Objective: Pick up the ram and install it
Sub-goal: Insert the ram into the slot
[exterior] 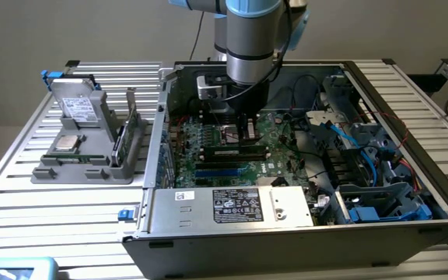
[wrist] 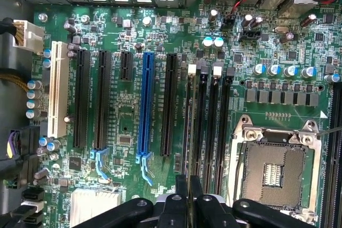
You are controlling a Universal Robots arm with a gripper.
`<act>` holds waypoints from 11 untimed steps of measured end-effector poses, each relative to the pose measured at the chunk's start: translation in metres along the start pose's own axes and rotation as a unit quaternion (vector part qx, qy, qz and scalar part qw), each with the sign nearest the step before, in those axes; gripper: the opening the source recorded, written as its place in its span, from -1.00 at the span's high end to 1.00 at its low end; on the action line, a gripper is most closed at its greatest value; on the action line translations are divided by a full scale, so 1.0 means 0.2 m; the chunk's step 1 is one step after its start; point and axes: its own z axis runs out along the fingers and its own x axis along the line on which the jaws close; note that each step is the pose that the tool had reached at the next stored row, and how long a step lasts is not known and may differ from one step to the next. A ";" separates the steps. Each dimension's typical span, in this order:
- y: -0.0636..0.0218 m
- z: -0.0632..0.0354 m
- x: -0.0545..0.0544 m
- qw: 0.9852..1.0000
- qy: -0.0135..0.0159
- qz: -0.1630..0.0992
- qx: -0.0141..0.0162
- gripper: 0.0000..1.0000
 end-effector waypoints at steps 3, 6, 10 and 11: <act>0.000 0.003 0.00 1.000 0.000 0.000 0.000 0.73; 0.000 0.008 0.00 1.000 0.000 0.000 0.000 0.73; 0.000 0.010 0.00 1.000 0.000 0.000 0.000 0.73; 0.002 0.010 0.00 1.000 0.000 0.000 0.000 0.73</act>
